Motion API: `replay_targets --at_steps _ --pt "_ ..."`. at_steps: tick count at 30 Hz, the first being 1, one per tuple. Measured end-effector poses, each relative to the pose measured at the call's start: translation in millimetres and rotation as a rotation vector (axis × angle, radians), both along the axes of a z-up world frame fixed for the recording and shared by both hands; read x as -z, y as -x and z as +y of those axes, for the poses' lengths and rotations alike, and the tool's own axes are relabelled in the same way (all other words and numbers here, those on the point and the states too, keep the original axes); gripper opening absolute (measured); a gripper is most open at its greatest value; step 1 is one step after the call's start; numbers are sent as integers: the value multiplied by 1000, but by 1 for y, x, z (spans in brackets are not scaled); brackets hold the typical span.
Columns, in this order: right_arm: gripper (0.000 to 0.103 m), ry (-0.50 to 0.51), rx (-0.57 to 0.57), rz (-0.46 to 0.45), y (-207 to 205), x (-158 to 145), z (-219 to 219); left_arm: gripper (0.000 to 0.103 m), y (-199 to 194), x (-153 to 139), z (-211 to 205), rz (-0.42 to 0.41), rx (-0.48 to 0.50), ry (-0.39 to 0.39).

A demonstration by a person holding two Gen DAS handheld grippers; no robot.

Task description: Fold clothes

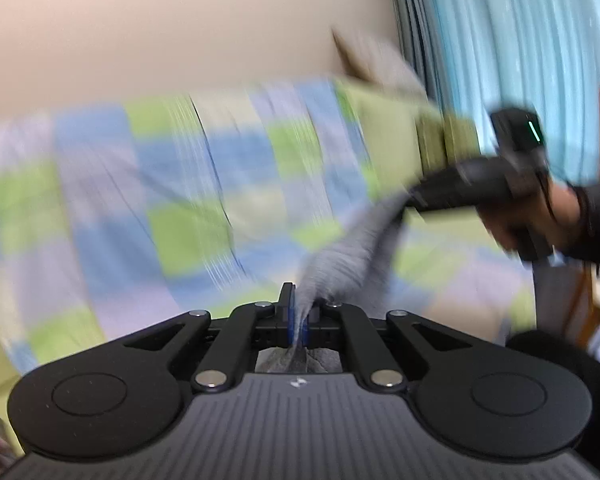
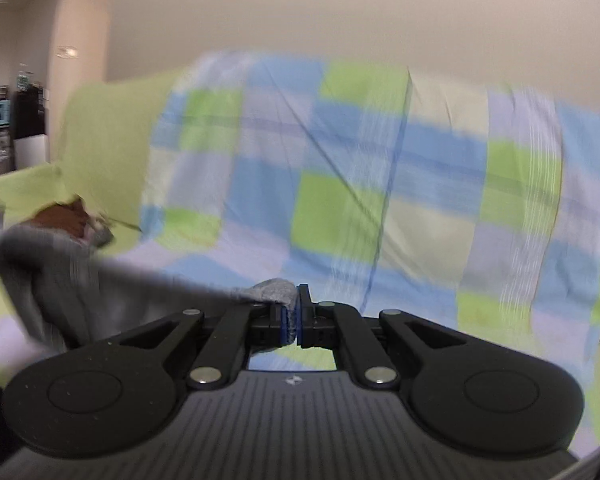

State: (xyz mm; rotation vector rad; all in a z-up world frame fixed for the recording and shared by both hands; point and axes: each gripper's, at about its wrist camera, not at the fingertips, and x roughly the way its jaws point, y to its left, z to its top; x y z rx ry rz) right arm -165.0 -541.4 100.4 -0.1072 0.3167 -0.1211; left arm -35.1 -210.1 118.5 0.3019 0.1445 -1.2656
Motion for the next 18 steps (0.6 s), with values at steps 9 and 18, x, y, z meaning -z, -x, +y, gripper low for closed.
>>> replay_targets --at_steps 9,18 --pt "1 169 -46 -351 112 -140 73 1 84 -135 74 -213 -19 239" --pt "1 272 32 -275 88 -156 49 2 35 -105 -10 -112 -77 127"
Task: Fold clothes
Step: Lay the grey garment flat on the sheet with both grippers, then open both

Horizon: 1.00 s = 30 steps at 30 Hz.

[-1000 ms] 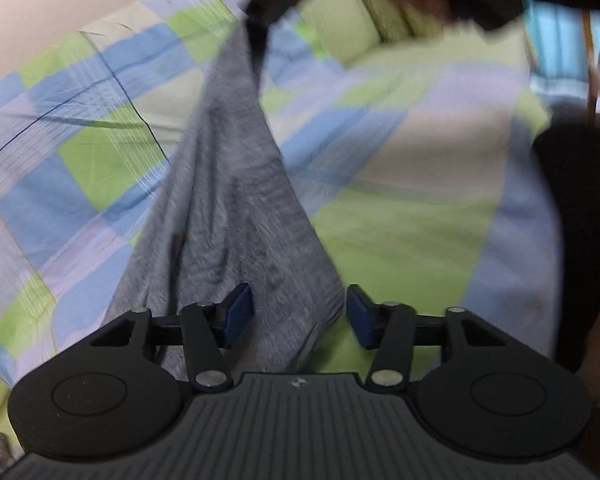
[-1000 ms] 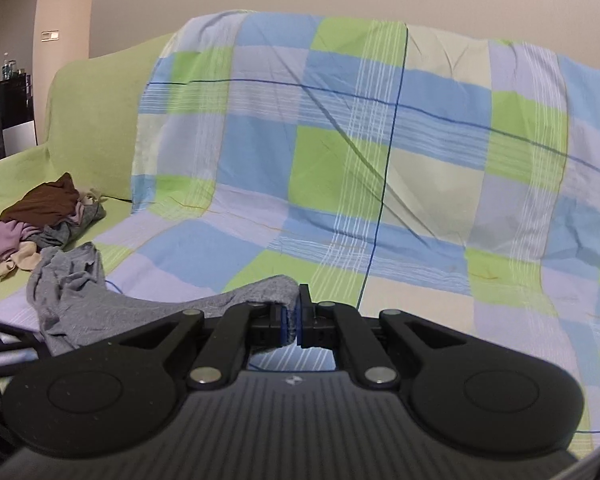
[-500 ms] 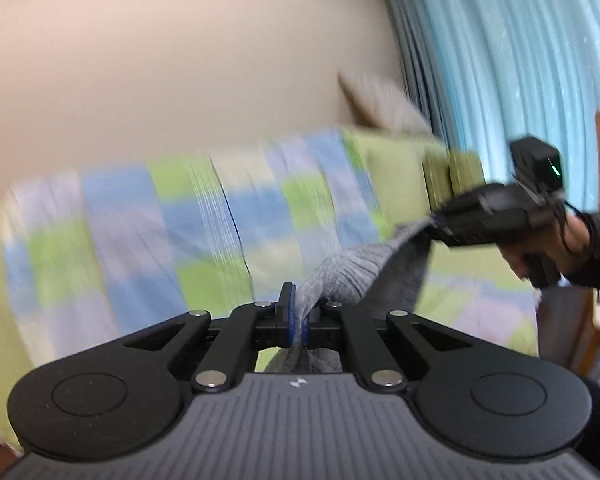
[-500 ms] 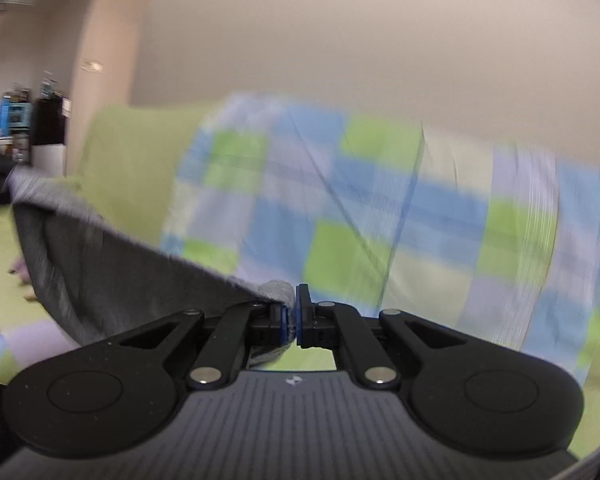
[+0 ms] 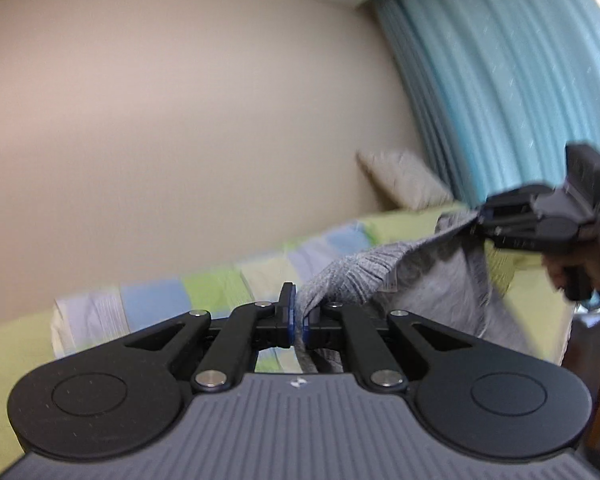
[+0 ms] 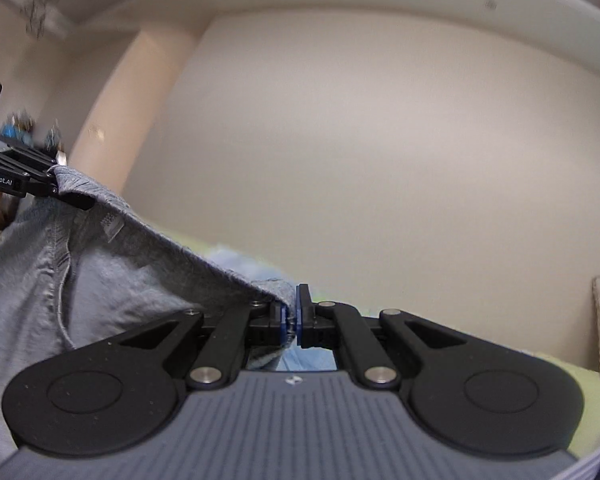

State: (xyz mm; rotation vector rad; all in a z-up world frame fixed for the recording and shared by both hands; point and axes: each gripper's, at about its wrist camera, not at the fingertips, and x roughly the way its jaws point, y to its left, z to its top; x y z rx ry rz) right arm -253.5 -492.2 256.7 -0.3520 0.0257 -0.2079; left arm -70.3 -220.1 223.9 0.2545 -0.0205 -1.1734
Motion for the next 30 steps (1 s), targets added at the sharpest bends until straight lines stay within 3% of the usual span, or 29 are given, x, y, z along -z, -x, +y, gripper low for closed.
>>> replay_targets --at_steps 3,6,11,13,15,16,17,18,21,25,28,30 --pt "2 -63 41 109 -50 31 -41 2 -54 54 -60 100 -29 -93" --pt "2 -134 77 223 -109 73 -82 2 -128 133 -134 196 -81 -221" --pt "2 -215 164 432 -227 183 -153 3 -220 251 -221 318 -144 -369" --pt "3 -263 182 520 -263 244 -178 14 -241 286 -237 336 -165 -417" --pt "5 -283 188 575 -280 286 -192 32 -247 298 -235 338 -182 -416" --pt "16 -303 180 609 -283 306 -199 36 -249 302 -231 339 -191 -411" --pt "24 -317 170 628 -284 316 -201 46 -251 306 -227 339 -200 -405" --pt "39 -344 143 630 -278 322 -202 53 -252 310 -223 339 -208 -400" --pt "44 -419 63 613 -256 326 -206 58 -256 304 -203 332 -234 -356" --pt "55 -478 29 468 -203 296 -203 62 -243 272 -177 259 -228 -328" --pt "57 -507 38 447 -182 291 -211 64 -231 264 -168 288 -139 -332" --pt "57 -505 28 484 -181 298 -215 64 -220 276 -174 294 -79 -398"
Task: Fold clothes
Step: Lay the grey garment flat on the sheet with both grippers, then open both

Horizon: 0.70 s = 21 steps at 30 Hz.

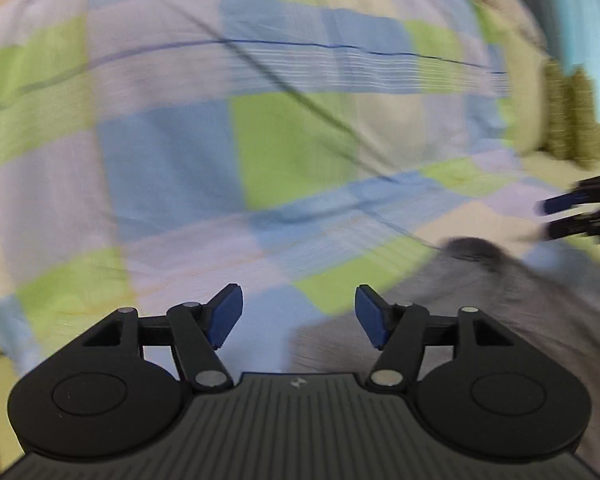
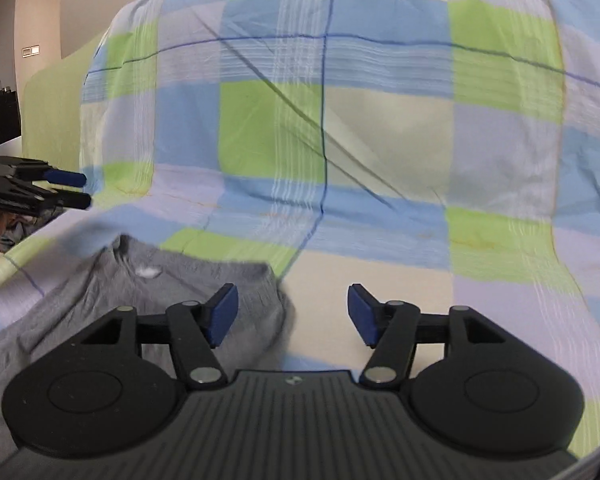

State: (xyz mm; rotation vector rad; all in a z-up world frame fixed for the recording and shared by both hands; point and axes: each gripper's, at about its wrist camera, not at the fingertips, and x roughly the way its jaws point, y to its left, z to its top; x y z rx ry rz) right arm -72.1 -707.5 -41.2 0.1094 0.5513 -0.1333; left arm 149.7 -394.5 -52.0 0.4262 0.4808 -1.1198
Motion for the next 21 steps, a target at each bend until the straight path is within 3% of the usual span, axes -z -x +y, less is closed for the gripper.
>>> replay_targets --at_steps 3,5,7,8,16,20,21 --pt "55 39 -58 31 -8 16 -2 62 11 32 -20 -13 30 -130" --pt "52 48 -93 46 -20 27 -5 54 9 54 -31 39 34 -138" --pt "50 41 -125 52 -31 36 -7 32 7 55 -34 58 37 -98" --pt "49 33 -143 48 -37 40 -9 7 5 52 -33 70 35 -78" --pt "49 -80 -176 -35 -61 42 -25 4 -31 14 8 110 -82 93" --pt "48 -125 -185 -17 -77 44 -25 4 -52 17 2 138 -97 67" --pt "40 -118 -191 2 -80 46 -22 4 -52 20 -2 138 -89 53"
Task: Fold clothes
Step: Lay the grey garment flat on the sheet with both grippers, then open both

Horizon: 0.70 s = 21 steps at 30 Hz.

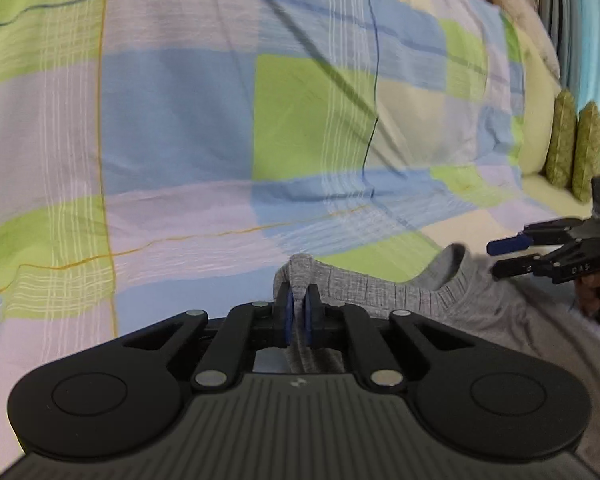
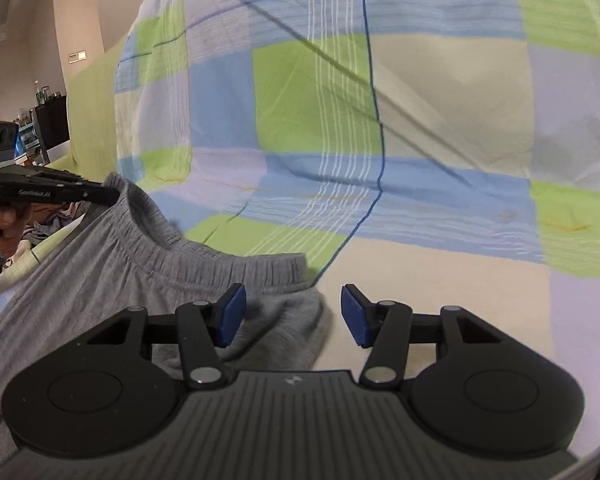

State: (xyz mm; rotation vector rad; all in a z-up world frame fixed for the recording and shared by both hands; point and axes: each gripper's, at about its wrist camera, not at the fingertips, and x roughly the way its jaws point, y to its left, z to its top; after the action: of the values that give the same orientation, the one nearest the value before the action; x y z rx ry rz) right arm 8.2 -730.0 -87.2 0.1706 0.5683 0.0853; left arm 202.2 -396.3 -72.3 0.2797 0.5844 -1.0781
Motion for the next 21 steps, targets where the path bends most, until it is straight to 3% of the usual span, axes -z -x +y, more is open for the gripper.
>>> replay_targets --at_steps 2,3,4,9,12,19,20,21 --pt "28 23 -14 33 -6 5 4 4 1 6 -4 -7 11 -14" --pt "10 26 -13 34 -6 5 4 4 0 8 -4 -6 13 -14" --pt "1 21 1 26 -5 3 3 4 -1 10 -5 -8 8 -9" --pt "0 41 134 -52 5 -11 -11 4 -20 9 -16 -27 -20 14" --pt "0 108 193 -89 0 -18 -14 4 -37 12 -33 -41 -29 11" --pt "0 150 140 -5 -34 1 -5 4 -60 36 -48 -18 -56 -46" --pt "0 136 120 16 -38 3 -5 6 -61 38 -46 -3 -58 -44" --pt "0 136 122 16 -38 3 -4 18 -62 38 -42 7 -63 -35"
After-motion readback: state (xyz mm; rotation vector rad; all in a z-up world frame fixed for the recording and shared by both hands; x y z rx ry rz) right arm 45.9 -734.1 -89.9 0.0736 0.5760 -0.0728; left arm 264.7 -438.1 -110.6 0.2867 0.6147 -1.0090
